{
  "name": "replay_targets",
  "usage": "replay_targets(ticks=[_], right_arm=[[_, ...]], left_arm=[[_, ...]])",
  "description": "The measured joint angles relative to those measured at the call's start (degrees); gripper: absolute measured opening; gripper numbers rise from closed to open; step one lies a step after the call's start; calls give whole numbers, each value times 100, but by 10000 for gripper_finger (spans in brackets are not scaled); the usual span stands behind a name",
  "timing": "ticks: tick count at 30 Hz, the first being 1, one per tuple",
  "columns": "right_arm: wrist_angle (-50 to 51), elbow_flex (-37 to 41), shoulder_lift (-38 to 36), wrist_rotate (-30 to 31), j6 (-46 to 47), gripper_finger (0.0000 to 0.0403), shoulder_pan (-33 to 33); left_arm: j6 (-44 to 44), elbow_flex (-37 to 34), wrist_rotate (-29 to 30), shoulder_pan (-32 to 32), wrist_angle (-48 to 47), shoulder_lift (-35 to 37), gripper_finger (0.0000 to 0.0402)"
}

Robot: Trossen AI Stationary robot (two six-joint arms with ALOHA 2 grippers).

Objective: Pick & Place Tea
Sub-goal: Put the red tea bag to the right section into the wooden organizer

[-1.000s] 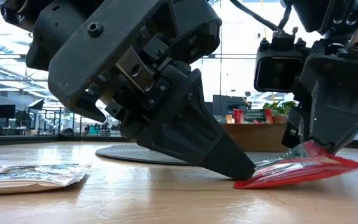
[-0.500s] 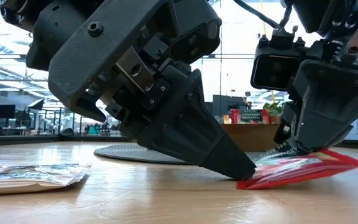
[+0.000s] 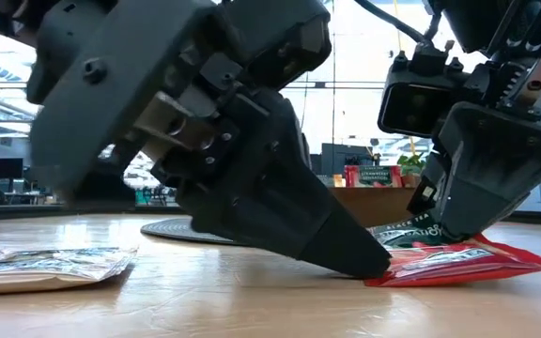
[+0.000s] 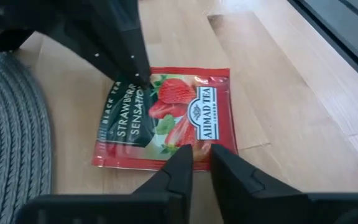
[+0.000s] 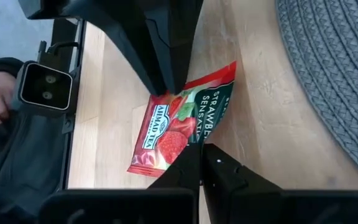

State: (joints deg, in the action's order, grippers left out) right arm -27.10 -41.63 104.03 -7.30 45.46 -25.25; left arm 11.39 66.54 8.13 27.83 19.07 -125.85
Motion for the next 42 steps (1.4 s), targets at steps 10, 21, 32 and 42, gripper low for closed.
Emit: replay_targets(ticks=[10,21,32,42], right_arm=[[35,-4,0,112,6,0,4],[95,-5,-4,150,2,0,4],[87,-4,-4,134,-68,0,0],[102,19,-440,80,-292,0,-31]], left_arm=[[-293,-2,542,127,-1,38,187],[-479,-33,390,234,-534,825,264],[181,-9,552,517,-2023,1635,269],[687,-7,1408,698,-2746,1583,269]])
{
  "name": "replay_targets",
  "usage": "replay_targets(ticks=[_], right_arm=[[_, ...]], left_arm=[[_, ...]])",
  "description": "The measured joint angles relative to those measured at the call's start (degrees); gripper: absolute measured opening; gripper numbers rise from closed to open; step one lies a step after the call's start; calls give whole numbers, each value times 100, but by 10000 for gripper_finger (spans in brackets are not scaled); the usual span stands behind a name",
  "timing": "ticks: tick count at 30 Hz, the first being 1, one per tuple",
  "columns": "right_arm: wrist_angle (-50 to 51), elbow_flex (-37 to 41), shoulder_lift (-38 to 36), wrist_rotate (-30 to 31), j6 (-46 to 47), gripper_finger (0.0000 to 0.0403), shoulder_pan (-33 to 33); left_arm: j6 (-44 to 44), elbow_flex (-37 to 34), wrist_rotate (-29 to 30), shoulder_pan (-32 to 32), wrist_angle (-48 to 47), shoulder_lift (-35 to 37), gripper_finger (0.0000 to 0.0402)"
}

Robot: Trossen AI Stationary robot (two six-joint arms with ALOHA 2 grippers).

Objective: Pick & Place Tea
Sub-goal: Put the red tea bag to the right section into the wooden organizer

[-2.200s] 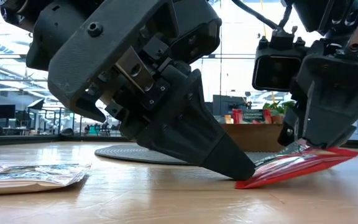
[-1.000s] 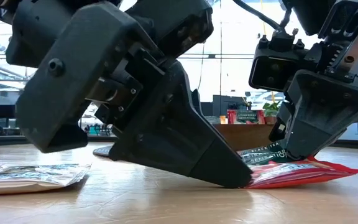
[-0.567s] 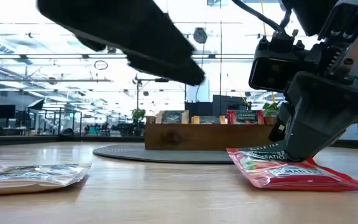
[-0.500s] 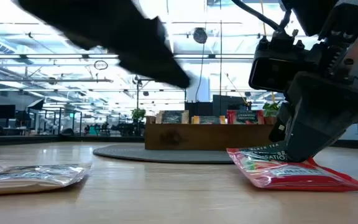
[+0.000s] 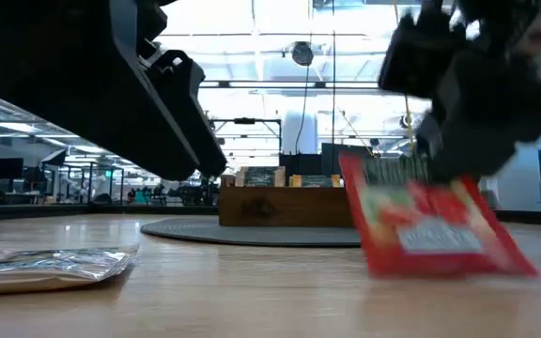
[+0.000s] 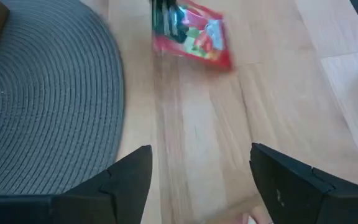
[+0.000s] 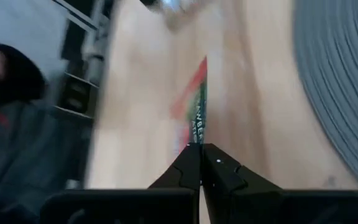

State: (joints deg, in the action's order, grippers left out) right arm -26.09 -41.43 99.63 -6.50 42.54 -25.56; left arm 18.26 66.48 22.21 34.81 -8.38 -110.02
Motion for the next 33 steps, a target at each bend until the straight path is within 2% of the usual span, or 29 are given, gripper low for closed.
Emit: replay_targets(ticks=[6,9,12,15,18,20,23,33], right_arm=[[234,-21,-731,66,-310,0,-2],[1165,-176,-1267,317,-590,0,3],[2449,-532,-1854,807,-1073,0,56],[3553,-873,-2429,1625,-1794,0,147],[4183,-935,-2812,2464,-2582,0,354],[4529,-935,-2931,2779,-2973,0,582],[5044,-914,-2935,2795,-3173,0,1010],[5060,-599,-2919,2890,-3470,0,1892]], left_arm=[[141,-36,323,0,36,1,269],[158,-188,379,0,75,2,269],[182,-364,381,-2,338,2,269],[182,-555,376,-56,534,2,269],[217,-638,376,-141,696,2,269],[321,-691,364,-184,735,4,269],[379,-769,238,-223,862,2,269],[385,-780,171,-221,881,4,269]])
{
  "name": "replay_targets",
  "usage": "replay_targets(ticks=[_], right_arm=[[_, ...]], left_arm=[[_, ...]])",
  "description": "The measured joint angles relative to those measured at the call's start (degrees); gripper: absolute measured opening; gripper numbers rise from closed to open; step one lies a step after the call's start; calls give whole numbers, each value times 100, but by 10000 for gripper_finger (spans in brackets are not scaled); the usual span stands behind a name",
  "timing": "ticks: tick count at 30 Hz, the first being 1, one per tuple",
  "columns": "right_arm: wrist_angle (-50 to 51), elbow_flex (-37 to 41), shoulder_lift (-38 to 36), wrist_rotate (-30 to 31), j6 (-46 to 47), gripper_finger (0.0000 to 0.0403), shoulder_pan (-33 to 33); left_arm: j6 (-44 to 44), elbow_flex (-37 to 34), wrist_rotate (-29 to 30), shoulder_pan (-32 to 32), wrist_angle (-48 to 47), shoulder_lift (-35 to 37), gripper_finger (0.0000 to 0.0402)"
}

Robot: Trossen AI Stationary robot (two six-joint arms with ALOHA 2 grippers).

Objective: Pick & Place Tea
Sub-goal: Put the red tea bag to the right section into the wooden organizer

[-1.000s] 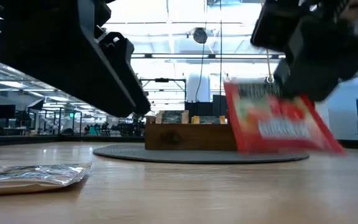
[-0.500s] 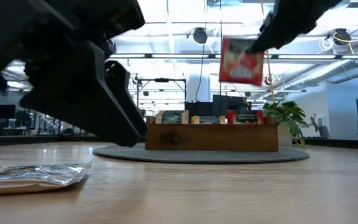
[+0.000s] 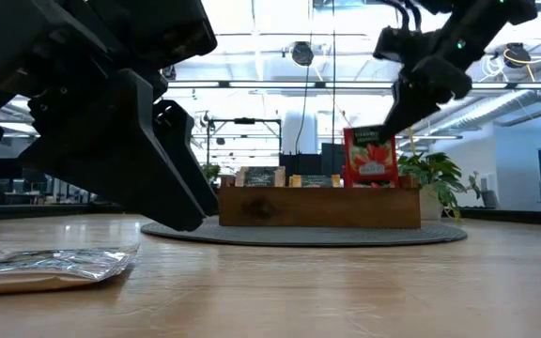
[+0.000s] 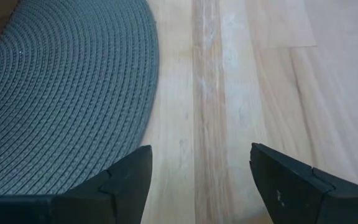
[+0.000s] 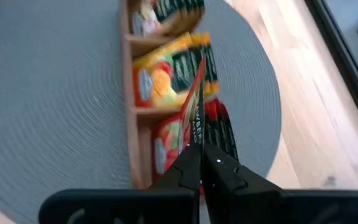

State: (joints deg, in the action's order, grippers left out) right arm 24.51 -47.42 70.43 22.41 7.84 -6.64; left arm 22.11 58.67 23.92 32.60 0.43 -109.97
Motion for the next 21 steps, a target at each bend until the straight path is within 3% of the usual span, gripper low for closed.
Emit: replay_targets(ticks=[13,16,21], right_arm=[[-707,719,0,-473,-148,2,212],[-743,731,0,-849,-157,14,221],[-751,731,0,-894,47,51,219]], left_arm=[[0,0,-7,0,-13,0,269],[-10,0,-7,0,-13,0,269],[-24,0,-7,0,-13,0,269]])
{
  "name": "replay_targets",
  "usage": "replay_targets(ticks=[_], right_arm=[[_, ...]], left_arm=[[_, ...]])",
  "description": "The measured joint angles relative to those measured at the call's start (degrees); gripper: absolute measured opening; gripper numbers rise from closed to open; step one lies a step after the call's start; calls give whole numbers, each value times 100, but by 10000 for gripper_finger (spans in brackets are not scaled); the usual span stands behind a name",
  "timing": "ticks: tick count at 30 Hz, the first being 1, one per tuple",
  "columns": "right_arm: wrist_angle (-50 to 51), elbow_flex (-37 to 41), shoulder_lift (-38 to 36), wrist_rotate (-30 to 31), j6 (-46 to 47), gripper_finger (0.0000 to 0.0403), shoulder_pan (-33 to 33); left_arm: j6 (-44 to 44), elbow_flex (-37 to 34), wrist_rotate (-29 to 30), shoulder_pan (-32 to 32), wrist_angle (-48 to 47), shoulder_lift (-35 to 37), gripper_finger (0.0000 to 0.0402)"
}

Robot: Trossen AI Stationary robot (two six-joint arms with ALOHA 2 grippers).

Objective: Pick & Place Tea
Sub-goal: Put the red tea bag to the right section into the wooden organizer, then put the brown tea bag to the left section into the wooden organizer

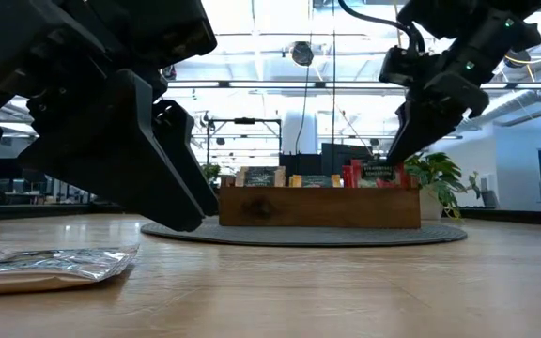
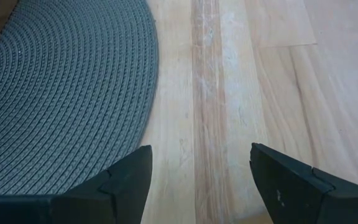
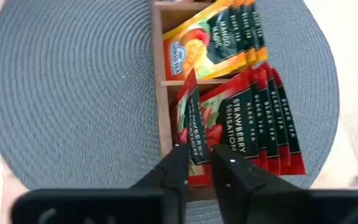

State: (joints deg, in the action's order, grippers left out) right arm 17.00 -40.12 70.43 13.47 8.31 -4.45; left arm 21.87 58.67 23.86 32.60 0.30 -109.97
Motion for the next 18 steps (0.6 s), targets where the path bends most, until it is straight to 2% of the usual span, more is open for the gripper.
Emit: replay_targets(ticks=[4,9,14,18], right_arm=[[-89,0,0,290,150,102,0],[-197,-229,-27,450,-180,151,-1],[-123,-625,-115,441,-211,157,-278],[-181,-777,-108,428,-171,150,-965]], left_arm=[[-18,0,0,0,-2,0,269],[-44,0,5,0,-11,0,269],[102,-2,13,-7,-22,2,269],[41,-7,-168,18,106,2,269]])
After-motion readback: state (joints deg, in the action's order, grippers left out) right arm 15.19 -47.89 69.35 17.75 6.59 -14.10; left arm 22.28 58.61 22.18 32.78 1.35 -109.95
